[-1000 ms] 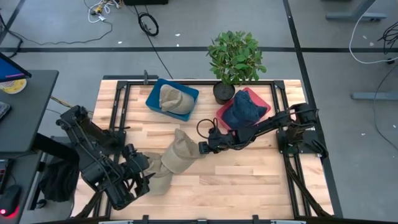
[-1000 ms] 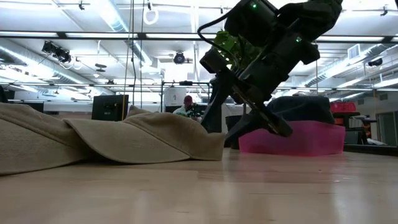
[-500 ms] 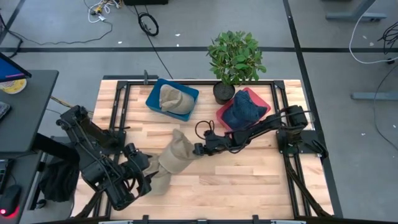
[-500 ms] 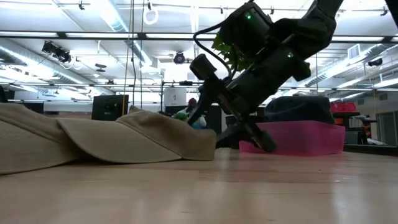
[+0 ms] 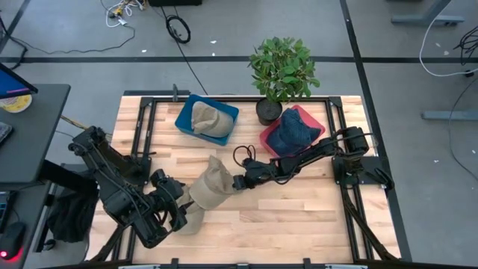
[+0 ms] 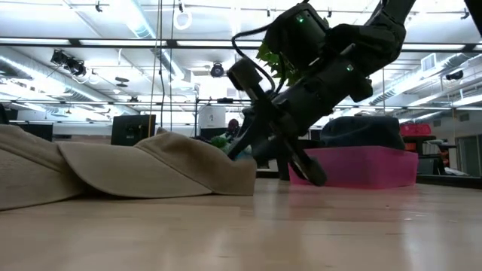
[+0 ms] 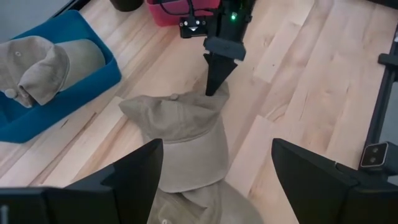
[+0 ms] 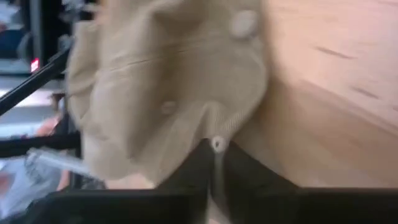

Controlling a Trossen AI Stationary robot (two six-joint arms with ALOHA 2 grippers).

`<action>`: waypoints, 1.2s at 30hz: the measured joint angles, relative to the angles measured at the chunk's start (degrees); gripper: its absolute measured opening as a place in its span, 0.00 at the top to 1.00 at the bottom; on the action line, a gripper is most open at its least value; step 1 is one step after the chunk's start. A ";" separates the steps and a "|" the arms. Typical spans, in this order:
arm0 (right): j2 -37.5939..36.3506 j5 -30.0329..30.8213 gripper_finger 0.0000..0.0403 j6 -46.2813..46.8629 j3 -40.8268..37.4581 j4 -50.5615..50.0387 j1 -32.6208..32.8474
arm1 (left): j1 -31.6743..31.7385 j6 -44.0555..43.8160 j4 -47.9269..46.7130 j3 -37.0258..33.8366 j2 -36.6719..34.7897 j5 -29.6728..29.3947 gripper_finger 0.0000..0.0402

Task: Pick & Place hat
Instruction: Put the top brown cap into the blue bin

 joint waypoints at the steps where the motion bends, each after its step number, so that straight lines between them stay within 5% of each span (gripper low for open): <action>1: 0.00 -0.66 0.95 -1.15 0.00 1.19 -0.02 | 0.00 0.04 -0.02 0.00 0.00 0.00 0.25; 11: -5.24 -1.73 0.99 -4.88 0.00 5.43 0.37 | 0.00 3.12 0.61 0.00 0.02 -0.46 0.25; 26: -19.13 -11.11 1.00 -28.50 0.00 -9.76 0.09 | 8.79 6.82 4.59 0.00 0.09 -1.14 0.25; 36: -23.67 -9.76 1.00 -31.22 0.00 3.10 -0.59 | 14.56 11.78 6.93 -0.02 0.11 1.31 0.25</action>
